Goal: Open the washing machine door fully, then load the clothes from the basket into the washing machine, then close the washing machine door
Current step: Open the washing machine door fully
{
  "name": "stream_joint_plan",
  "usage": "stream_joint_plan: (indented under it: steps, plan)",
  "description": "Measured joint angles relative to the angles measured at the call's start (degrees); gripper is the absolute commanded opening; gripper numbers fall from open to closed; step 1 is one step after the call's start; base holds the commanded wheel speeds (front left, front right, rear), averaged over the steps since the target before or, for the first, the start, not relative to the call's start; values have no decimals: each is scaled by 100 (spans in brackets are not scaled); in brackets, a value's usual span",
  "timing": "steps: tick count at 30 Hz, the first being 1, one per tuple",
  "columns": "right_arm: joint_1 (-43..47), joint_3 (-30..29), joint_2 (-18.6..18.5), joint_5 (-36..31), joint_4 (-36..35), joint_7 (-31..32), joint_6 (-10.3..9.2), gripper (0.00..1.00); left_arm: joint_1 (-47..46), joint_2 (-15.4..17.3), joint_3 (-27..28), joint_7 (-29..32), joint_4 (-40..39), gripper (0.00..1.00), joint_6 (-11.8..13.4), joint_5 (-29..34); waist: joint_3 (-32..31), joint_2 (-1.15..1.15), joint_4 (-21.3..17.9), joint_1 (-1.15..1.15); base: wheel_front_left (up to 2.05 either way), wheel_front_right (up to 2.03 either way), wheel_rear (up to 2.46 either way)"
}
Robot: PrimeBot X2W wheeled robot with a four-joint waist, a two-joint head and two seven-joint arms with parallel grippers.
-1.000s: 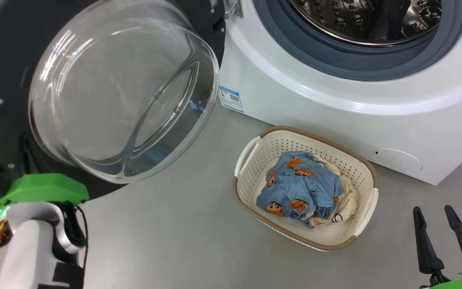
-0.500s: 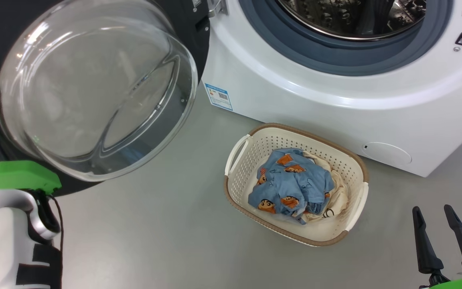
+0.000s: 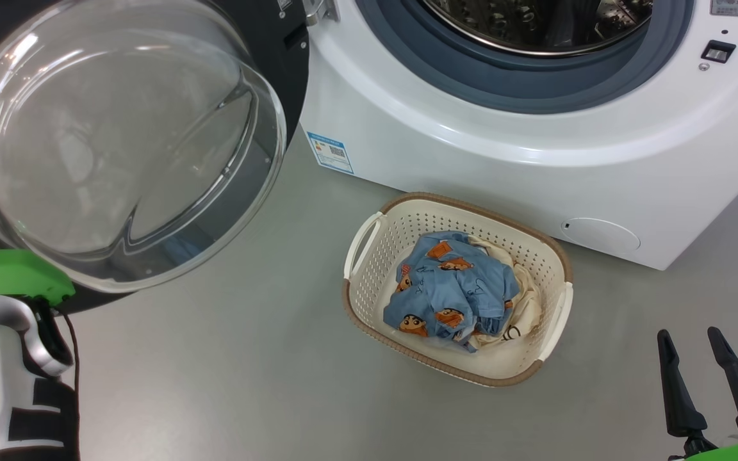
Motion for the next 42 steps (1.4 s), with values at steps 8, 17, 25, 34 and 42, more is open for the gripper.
stream_joint_plan:
  steps: [8,17,25,34,42]
  plan:
    - [-4,-3,11,-3,21,1,0,100,-87,-33,210,0,67,0,-101,208,-25,0,-10,0,0,0,0]
    - [-4,-2,111,-2,45,0,0,100,-62,-256,426,0,-249,0,-375,226,-230,0,14,0,0,0,0]
    - [63,-1,183,4,47,0,0,100,482,-468,187,-1,-1334,100,-811,145,-554,0,5,0,0,0,0]
    - [82,36,234,3,-22,0,0,100,1048,-501,-480,2,-2431,100,-988,-196,-780,0,-238,0,0,0,0]
    - [101,47,274,-151,-269,0,0,100,1832,-492,-1021,83,-3074,100,-1040,-511,-913,0,-723,0,0,0,0]
